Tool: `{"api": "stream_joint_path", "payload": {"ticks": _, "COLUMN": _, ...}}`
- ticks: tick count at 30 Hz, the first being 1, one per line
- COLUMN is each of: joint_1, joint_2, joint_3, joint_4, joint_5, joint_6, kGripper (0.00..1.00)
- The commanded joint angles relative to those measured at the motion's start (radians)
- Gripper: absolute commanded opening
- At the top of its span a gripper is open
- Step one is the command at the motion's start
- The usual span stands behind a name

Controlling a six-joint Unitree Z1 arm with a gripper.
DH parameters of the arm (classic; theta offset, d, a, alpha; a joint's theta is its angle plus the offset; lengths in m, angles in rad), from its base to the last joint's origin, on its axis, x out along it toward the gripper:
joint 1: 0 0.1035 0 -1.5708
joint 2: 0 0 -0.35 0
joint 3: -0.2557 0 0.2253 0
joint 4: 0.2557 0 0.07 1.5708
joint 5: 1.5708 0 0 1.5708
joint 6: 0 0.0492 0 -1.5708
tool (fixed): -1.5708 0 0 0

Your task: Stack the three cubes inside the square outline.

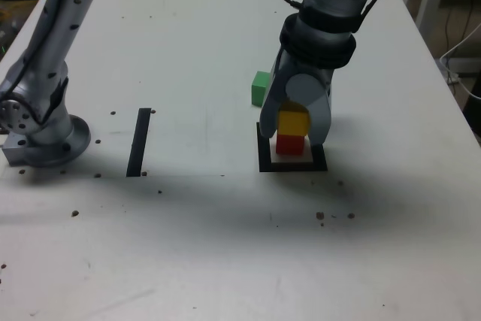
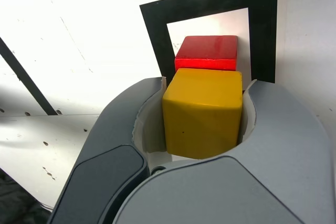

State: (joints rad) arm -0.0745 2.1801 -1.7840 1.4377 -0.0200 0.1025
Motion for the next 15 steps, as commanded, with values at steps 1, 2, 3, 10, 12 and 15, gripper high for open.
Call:
{"api": "stream_joint_path", "payload": {"ticks": 1, "joint_1": -0.001, "joint_2": 0.006, "joint_3": -0.001, "joint_4": -0.002, "joint_5": 0.001, "joint_6": 0.002, "kGripper": 0.33}}
{"api": "stream_joint_path", "payload": {"ticks": 2, "joint_1": 0.000, "joint_2": 0.007, "joint_3": 0.001, "joint_4": -0.001, "joint_5": 0.001, "joint_6": 0.002, "kGripper": 0.37}}
{"api": "stream_joint_path", "payload": {"ticks": 3, "joint_1": 0.000, "joint_2": 0.007, "joint_3": 0.002, "joint_4": -0.001, "joint_5": 0.000, "joint_6": 0.002, "kGripper": 0.43}}
{"api": "stream_joint_path", "payload": {"ticks": 10, "joint_1": 0.001, "joint_2": 0.009, "joint_3": 0.009, "joint_4": -0.002, "joint_5": -0.002, "joint_6": 0.002, "kGripper": 0.79}}
{"api": "stream_joint_path", "payload": {"ticks": 12, "joint_1": 0.001, "joint_2": 0.009, "joint_3": 0.009, "joint_4": -0.002, "joint_5": -0.001, "joint_6": 0.002, "kGripper": 0.82}}
{"api": "stream_joint_path", "payload": {"ticks": 15, "joint_1": 0.001, "joint_2": 0.009, "joint_3": 0.010, "joint_4": -0.002, "joint_5": -0.001, "joint_6": 0.002, "kGripper": 0.84}}
